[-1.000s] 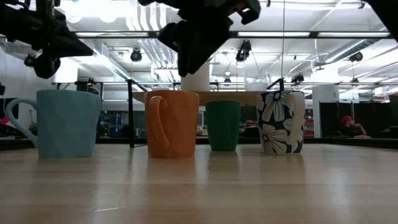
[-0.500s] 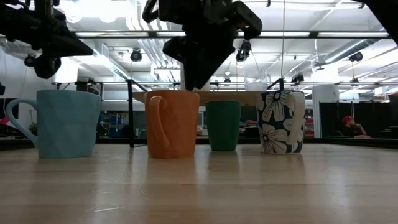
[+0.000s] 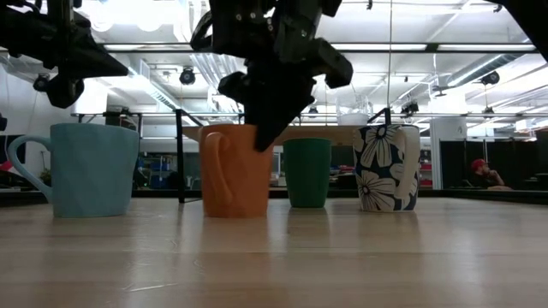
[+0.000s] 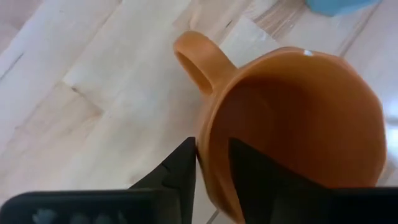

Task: Stack small to large cups/mugs on shelf
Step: Put the orange mug on the shelf

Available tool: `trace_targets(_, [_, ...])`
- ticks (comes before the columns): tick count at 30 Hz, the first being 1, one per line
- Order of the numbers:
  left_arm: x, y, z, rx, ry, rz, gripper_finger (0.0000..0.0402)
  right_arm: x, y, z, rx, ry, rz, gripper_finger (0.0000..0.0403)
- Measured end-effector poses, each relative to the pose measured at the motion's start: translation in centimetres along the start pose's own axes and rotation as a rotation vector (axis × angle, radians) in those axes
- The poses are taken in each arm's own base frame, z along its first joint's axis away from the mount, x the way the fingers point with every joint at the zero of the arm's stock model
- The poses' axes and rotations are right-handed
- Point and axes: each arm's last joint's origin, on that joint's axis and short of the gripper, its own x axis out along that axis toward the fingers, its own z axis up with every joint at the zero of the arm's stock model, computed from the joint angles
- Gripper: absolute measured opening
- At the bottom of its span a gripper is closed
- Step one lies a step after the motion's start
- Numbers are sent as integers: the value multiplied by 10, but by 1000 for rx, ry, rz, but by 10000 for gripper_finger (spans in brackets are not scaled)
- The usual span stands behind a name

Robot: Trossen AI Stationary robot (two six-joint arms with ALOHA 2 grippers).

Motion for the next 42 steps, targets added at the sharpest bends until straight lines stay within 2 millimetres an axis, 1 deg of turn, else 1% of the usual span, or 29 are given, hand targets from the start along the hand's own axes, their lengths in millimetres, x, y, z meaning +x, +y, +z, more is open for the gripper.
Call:
trace_targets(4, [0,0,0,0,0,-1,2,4,0,-1,-1,0,-14,68])
trace_targets(9, [0,0,0,0,2,-2,2,4,0,-2,11,1,-16,20])
trace_targets(15, [0,0,0,1,3,-1,2,3,0,-1,47,-4,-12,15])
trace_targets(18, [0,0,0,0,2,0,2,-6,-1,2,66,9,-7,14])
trace_targets(21, [0,0,0,0,1,-1,2,-26,-6,11,61,0,-60,13])
trace_targets(27, [0,0,0,1,0,1,2,-82,-17,26,41,-8,-203,12])
trace_targets(31, [0,0,0,3,-1,0,2,-122,-24,29,58,-21,-312,12])
trace_targets(34, [0,0,0,5,2,2,2,-143,-24,24,73,16,-424,12])
trace_targets(37, [0,0,0,6,2,1,2,-157,-25,12,139,69,-441,12])
trace_targets(39, [0,0,0,8,4,1,2,-162,-25,3,206,111,-435,12])
trace_targets(42, [0,0,0,8,3,2,2,-167,-23,-10,260,217,-445,12])
